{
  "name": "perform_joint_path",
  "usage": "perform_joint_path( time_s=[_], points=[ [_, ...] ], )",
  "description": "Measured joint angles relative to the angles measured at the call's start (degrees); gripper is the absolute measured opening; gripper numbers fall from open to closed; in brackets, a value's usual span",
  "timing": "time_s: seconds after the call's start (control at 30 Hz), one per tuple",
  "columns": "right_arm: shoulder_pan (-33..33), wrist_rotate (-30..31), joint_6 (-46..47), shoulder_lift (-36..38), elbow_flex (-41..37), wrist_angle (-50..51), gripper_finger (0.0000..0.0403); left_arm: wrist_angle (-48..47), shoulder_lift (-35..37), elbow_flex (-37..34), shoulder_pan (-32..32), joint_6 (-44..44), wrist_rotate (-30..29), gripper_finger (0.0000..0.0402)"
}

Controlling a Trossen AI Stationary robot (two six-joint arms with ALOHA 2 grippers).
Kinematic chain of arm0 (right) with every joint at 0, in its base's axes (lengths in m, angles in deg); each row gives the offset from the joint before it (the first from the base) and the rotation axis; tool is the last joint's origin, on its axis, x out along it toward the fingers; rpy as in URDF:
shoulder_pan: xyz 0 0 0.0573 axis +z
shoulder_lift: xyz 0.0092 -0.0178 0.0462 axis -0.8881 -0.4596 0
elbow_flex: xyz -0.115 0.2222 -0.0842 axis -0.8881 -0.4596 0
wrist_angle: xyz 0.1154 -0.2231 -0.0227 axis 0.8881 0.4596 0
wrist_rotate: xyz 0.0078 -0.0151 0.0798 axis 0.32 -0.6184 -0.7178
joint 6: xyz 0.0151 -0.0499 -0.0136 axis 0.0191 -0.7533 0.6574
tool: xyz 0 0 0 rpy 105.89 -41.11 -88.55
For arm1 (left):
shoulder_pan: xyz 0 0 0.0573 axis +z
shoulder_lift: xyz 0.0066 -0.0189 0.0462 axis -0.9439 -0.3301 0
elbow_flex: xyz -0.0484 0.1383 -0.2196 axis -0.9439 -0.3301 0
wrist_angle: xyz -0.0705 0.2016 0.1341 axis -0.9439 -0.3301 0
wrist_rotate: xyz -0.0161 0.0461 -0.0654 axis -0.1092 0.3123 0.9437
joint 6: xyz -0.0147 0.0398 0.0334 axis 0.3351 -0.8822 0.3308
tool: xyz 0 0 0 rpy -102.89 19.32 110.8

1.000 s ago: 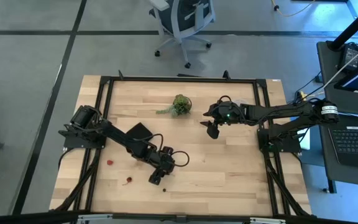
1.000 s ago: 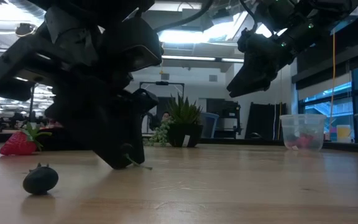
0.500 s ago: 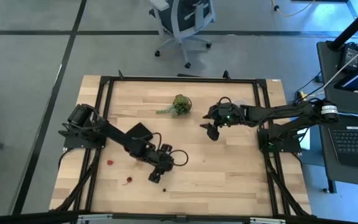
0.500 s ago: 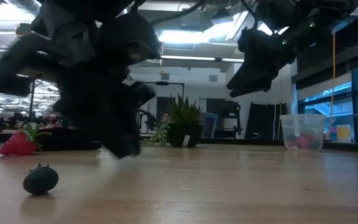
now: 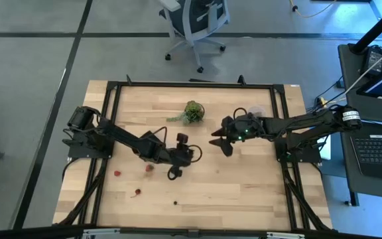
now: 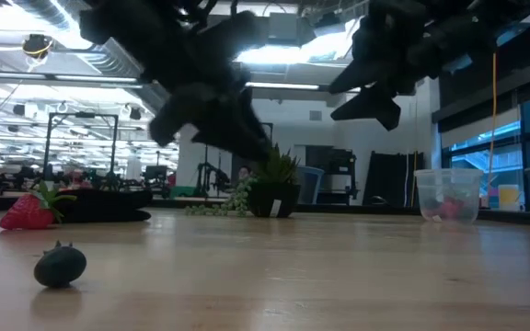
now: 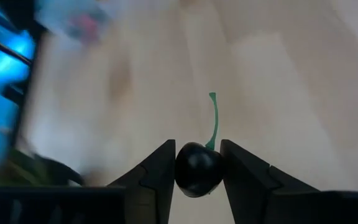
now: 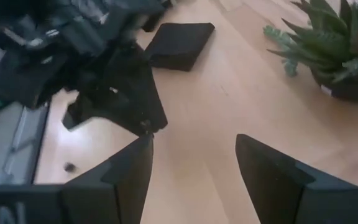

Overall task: Pick and placing Produce into tupperware
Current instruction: Put the black cherry into the bin

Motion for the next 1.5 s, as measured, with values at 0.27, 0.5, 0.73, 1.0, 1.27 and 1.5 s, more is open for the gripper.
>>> perform_joint_path(
  time_s=[0.27,0.5,0.73,1.0,1.27,1.5],
  points=[
    [0.0,-0.7,8.1,0.0,0.0,-0.3,0.0231,14.3,0.0,0.0,0.3,-16.2,-9.9,0.0107],
    [1.5,-1.9,9.5,0.0,0.0,-3.8,0.0231,18.1,0.0,0.0,1.7,-18.9,-10.0,0.0116],
    [2.2,-1.9,9.5,0.0,0.0,-5.2,0.0215,20.6,0.0,0.0,2.0,-19.5,-10.0,0.0107],
    [2.2,-1.9,9.4,0.0,0.0,-5.9,0.0190,24.8,0.0,0.0,2.0,-22.0,-10.0,0.0115],
    [2.3,-3.8,9.2,0.0,0.0,-6.4,0.0157,25.3,0.0,0.0,2.0,-22.1,-11.7,0.0111],
    [2.5,-4.4,8.6,0.0,0.0,-6.6,0.0132,25.8,0.0,0.0,2.0,-23.4,-12.0,0.0115]
  ],
)
